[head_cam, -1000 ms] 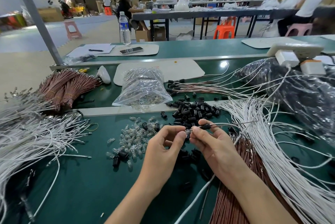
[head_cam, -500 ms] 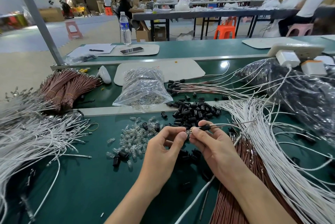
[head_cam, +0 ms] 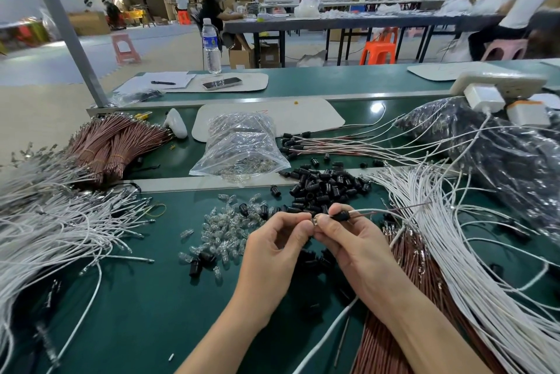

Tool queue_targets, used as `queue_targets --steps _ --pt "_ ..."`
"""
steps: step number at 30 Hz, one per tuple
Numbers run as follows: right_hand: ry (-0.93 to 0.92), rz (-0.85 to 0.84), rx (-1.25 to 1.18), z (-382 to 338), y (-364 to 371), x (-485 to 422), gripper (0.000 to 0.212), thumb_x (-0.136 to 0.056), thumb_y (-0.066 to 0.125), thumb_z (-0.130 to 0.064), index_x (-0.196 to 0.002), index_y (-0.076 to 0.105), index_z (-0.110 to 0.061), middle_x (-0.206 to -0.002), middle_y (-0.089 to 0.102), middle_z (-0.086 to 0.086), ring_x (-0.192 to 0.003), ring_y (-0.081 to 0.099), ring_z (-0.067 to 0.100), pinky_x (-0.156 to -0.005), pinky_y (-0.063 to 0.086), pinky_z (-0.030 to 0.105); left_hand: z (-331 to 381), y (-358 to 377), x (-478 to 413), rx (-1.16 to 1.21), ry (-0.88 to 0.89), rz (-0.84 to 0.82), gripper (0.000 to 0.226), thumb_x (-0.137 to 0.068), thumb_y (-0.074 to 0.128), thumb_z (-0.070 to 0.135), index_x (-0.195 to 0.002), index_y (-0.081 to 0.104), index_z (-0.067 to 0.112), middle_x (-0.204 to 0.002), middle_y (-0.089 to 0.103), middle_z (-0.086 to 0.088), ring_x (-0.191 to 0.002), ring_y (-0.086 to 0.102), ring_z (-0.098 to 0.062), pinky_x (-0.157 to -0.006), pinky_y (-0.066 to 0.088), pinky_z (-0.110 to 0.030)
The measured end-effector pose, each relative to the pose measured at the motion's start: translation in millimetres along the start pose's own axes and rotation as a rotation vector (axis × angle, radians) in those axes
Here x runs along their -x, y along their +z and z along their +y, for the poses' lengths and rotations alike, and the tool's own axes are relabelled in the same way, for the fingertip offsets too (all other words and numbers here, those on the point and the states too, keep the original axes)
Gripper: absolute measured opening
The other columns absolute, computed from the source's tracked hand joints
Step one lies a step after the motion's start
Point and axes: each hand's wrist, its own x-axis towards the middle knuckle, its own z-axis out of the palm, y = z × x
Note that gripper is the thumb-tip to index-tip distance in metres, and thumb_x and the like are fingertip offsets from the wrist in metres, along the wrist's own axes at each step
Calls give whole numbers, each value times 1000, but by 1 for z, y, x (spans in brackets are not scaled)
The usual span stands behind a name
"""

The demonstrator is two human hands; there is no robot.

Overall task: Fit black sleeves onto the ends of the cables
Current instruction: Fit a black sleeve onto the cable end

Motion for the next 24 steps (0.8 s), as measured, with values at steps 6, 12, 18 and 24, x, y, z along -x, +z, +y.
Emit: queue_targets --steps 6,12,18,24 --pt "5 -11 -4 -2 -1 0 16 -75 75 -6 -87 70 -15 -81 72 9 -79 73 18 -72 58 22 -3 0 0 -128 75 1 22 -92 66 36 -112 71 28 -100 75 14 -97 72 -10 -85 56 -22" --pt "79 -18 -37 -4 -3 0 26 -74 74 -3 -96 63 -10 -81 72 11 -75 72 18 -72 60 24 -8 -2 -1 -355 253 18 20 -93 71 24 -110 69 35 -104 70 20 -101 68 -3 -86 52 -16" --pt "147 -20 -66 -5 -2 1 24 -74 74 -3 -95 65 -10 -87 73 14 -78 73 18 -69 59 23 -7 -5 -1 -514 396 27 16 -94 69 25 -109 71 25 -103 66 20 -102 63 0 -88 49 -17" --pt "137 -45 -41 -8 -2 4 33 -81 73 -12 -113 67 -9 -98 75 15 -87 74 20 -73 59 23 -1 -7 0 -564 448 32 16 -99 58 34 -111 65 27 -104 59 22 -98 61 -3 -85 49 -18"
